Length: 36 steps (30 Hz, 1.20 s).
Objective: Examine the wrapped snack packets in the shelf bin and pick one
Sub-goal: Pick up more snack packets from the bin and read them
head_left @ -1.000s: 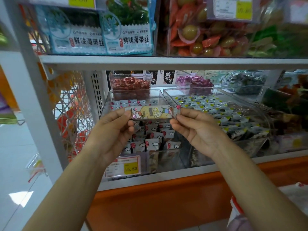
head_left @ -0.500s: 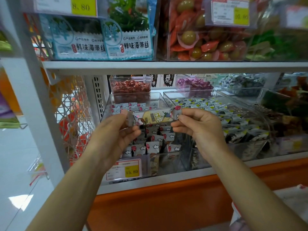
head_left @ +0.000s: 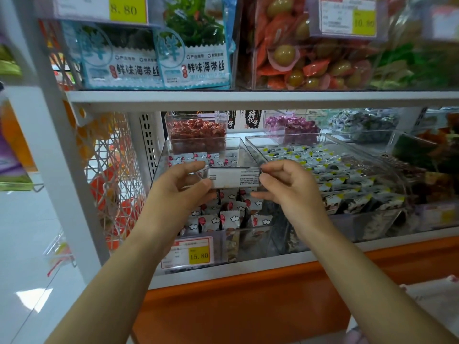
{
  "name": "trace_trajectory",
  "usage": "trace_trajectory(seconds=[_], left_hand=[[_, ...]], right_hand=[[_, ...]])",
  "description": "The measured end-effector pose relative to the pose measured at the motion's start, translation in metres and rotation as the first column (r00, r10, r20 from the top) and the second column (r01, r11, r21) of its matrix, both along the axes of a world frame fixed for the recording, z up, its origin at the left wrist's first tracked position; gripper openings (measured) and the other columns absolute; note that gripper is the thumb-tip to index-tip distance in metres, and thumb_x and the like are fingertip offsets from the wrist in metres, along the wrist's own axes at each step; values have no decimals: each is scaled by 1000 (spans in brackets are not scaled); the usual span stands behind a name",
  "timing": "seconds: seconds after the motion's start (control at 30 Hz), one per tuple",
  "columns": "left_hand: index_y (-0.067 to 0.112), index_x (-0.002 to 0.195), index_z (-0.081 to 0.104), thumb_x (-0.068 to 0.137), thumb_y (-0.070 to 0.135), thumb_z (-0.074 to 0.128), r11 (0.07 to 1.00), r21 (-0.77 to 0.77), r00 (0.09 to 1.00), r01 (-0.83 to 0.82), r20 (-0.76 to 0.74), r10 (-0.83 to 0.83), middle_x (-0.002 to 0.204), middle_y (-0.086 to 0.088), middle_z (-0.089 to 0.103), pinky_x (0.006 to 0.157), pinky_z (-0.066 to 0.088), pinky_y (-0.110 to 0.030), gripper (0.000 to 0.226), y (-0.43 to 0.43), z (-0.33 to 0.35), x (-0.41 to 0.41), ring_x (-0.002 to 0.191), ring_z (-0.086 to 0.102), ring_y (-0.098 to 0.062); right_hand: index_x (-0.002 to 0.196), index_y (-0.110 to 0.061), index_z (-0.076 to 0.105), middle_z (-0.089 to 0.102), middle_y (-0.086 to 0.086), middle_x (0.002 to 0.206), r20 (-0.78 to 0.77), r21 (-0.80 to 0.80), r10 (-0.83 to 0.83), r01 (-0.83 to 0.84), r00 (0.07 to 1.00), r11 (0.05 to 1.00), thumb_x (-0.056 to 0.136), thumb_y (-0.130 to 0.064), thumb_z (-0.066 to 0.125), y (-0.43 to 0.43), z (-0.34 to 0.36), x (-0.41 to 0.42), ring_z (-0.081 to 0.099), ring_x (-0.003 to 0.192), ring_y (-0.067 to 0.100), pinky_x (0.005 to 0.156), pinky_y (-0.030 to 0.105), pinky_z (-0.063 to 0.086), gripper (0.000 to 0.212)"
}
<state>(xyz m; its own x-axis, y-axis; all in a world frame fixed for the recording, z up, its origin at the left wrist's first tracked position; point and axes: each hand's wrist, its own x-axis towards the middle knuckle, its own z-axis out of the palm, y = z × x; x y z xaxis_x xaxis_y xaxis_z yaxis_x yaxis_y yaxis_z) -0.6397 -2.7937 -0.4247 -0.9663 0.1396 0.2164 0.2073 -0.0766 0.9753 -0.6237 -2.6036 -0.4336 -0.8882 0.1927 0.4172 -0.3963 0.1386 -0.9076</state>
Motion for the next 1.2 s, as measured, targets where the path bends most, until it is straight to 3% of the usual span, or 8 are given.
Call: trace_trajectory(seconds=[0.13, 0.33, 0.47, 0.6, 0.77, 1.0, 1.13, 1.2], left_hand=[[24, 121, 58, 87, 8, 60, 997, -80, 998, -7, -59, 2, 91, 2, 71, 84, 53, -26, 38, 0, 1, 2, 88, 70, -11], [40, 111, 60, 86, 12, 62, 979, -205, 991, -4, -129, -23, 102, 1, 65, 86, 52, -31, 38, -2, 2, 6, 91, 68, -11], [33, 111, 62, 84, 7, 64, 971, -237, 990, 22, -129, -54, 100, 2, 68, 80, 55, -25, 38, 0, 3, 7, 89, 68, -10], [26, 108, 62, 83, 11, 65, 971, -239, 996, 28, -76, -47, 102, -1, 65, 83, 56, -33, 29, 2, 2, 5, 88, 68, -15], [19, 87, 65, 83, 24, 66, 973, -210, 993, -93, -88, 76, 90, -2, 64, 70, 59, -33, 7, 5, 1, 3, 82, 67, -17], [6, 72, 65, 84, 27, 64, 949, -246, 974, -198, -158, 162, 84, -9, 66, 61, 60, -41, 25, 2, 3, 1, 65, 68, -15], [4, 69, 65, 85, 26, 64, 943, -248, 967, -223, -181, 181, 78, -9, 67, 64, 58, -51, 27, 1, 2, 0, 73, 67, -32], [4, 70, 65, 86, 26, 62, 942, -251, 966, -222, -191, 176, 79, -8, 67, 63, 60, -42, 27, 2, 1, -1, 72, 68, -26]], right_hand=[[107, -25, 65, 66, -4, 106, -20, 54, 10, -9, 1000, 999, 87, -14, 62, -2, 0, -1, 67, 94, 11, 81, 36, 57, 23], [88, -24, 68, 67, -10, 86, -91, 88, -75, 83, 993, 993, 84, -14, 67, -4, 3, -2, 67, 81, 9, 72, 32, 59, 11], [76, -17, 67, 63, -8, 70, -122, 187, -177, 198, 977, 962, 85, -19, 66, -5, 4, -5, 57, 66, 1, 62, 13, 47, 9], [75, -12, 67, 62, -4, 69, -150, 220, -187, 218, 971, 951, 85, -17, 66, -8, 5, -4, 55, 63, 2, 60, 14, 44, 12], [74, -8, 69, 63, 3, 67, -178, 261, -153, 197, 972, 945, 85, -17, 66, -13, 4, -2, 55, 61, 9, 59, 19, 44, 14], [78, -15, 70, 66, -7, 72, -151, 272, -109, 147, 983, 951, 85, -17, 66, -15, 2, -1, 60, 68, 3, 62, 10, 45, 8], [76, -15, 70, 66, -6, 70, -166, 258, -108, 148, 980, 955, 84, -16, 66, -16, 2, -1, 59, 66, 3, 61, 9, 43, 9], [73, -11, 69, 65, 1, 67, -170, 234, -118, 157, 978, 960, 84, -16, 67, -17, 2, -1, 58, 62, 7, 59, 10, 44, 12]])
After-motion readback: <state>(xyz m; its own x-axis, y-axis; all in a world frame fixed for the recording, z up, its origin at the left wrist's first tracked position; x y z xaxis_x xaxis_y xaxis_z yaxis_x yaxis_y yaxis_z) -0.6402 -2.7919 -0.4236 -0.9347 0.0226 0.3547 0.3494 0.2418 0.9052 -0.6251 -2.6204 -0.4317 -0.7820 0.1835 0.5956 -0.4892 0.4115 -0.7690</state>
